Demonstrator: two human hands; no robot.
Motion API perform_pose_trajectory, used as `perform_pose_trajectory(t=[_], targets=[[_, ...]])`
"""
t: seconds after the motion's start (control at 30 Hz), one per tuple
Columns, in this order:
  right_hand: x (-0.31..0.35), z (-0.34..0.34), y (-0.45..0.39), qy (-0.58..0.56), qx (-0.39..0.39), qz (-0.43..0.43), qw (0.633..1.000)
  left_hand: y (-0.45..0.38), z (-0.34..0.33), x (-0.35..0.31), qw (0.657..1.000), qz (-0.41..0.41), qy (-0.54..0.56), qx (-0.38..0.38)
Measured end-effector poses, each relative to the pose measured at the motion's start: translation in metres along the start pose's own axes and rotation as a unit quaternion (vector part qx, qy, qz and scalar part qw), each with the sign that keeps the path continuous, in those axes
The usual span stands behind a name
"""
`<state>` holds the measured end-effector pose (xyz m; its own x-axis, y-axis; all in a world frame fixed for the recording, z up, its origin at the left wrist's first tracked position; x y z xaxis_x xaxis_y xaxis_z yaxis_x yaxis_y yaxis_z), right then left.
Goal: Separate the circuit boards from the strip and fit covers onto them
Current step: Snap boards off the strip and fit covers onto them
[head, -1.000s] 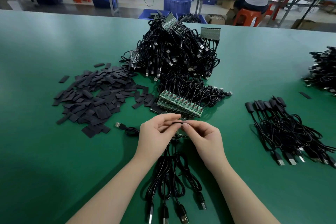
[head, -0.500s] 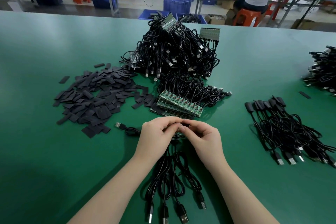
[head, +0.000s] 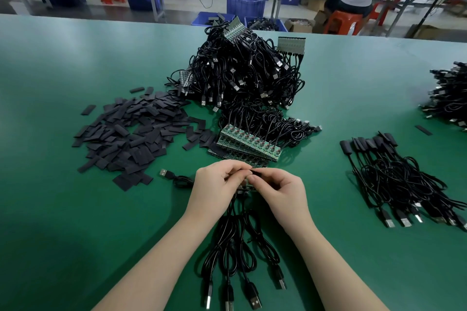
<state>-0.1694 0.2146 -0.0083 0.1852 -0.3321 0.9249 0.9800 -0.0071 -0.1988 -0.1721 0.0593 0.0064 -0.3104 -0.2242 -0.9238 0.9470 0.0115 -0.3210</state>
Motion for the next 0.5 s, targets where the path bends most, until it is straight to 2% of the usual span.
perform_pose_trajectory(t=[0.5], targets=[[0.0017, -0.0013, 0.0017, 0.026, -0.002, 0.001, 1.000, -0.0040, -0.0002, -0.0013, 0.994, -0.022, -0.087, 0.060]])
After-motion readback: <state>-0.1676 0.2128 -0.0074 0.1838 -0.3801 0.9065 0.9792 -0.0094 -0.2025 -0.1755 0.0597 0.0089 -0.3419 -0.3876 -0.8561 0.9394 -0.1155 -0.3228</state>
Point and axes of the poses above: each hand's wrist, its own y-axis away from the middle knuckle, its own z-axis out of the back of the hand, x = y × z, the point moved 10 cm from there along -y, towards the middle knuckle, and after that the axes turned 7 degrees about y, right-handed, at the moved point
